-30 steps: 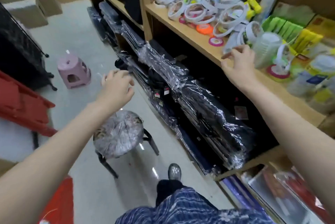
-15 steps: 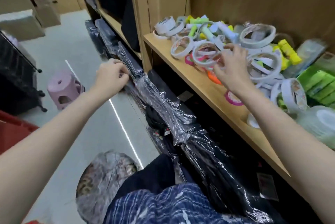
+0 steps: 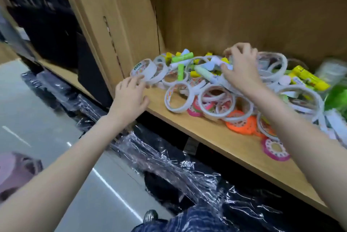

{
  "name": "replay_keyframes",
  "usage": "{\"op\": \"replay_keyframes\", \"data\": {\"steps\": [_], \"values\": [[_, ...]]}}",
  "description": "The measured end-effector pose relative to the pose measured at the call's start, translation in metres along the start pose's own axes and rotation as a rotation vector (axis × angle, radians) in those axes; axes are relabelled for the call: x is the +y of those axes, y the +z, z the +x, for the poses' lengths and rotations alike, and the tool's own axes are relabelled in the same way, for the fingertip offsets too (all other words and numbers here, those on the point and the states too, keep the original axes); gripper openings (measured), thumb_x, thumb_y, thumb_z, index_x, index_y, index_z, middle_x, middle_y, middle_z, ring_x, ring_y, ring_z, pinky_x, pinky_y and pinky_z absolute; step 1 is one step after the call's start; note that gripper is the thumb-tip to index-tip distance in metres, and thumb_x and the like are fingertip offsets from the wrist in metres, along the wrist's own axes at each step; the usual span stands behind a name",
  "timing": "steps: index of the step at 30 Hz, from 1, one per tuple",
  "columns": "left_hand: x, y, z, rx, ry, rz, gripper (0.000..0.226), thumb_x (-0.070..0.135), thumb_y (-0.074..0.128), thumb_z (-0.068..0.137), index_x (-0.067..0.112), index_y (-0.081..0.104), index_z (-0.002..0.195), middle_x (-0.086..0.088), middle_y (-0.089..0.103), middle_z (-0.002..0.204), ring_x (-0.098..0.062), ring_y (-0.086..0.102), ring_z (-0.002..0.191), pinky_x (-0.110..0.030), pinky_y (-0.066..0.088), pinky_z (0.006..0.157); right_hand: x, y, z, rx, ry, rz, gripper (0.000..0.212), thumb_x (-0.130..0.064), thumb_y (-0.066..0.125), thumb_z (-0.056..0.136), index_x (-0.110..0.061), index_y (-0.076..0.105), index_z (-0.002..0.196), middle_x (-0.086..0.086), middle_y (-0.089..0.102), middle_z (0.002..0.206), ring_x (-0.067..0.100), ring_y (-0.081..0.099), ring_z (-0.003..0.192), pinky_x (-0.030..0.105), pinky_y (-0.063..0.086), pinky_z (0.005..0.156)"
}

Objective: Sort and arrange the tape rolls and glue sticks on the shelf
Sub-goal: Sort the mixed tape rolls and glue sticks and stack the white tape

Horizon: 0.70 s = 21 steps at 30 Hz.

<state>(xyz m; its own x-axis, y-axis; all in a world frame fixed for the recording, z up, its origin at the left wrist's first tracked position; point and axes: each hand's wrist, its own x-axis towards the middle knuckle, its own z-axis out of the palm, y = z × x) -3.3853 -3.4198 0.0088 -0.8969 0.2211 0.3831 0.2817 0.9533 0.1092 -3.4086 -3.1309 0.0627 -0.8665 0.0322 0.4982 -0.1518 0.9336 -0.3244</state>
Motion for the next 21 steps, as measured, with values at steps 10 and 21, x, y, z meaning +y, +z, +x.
{"op": "replay_keyframes", "data": {"steps": [10, 21], "values": [[-0.078, 0.044, 0.081, -0.092, 0.234, -0.21, 0.067, 0.044, 0.04, 0.08, 0.001, 0.044, 0.131, -0.019, 0.046, 0.135, -0.038, 0.044, 0.121, -0.051, 0.037, 0.097, -0.07, 0.062, 0.027, -0.169, 0.094, -0.144, 0.05, -0.033, 0.059, 0.087, -0.013, 0.044, 0.13, 0.013, 0.037, 0.132, 0.031, 0.03, 0.123, 0.043, 0.03, 0.097], [-0.09, 0.077, 0.104, 0.187, 0.239, -0.43, 0.071, 0.045, 0.045, 0.081, 0.004, 0.035, 0.138, -0.012, 0.035, 0.145, -0.028, 0.03, 0.133, -0.037, 0.018, 0.11, -0.067, 0.087, 0.067, -0.126, -0.17, -0.461, 0.05, -0.041, 0.059, 0.081, -0.011, 0.053, 0.121, 0.016, 0.044, 0.129, 0.038, 0.034, 0.122, 0.051, 0.023, 0.099]]}}
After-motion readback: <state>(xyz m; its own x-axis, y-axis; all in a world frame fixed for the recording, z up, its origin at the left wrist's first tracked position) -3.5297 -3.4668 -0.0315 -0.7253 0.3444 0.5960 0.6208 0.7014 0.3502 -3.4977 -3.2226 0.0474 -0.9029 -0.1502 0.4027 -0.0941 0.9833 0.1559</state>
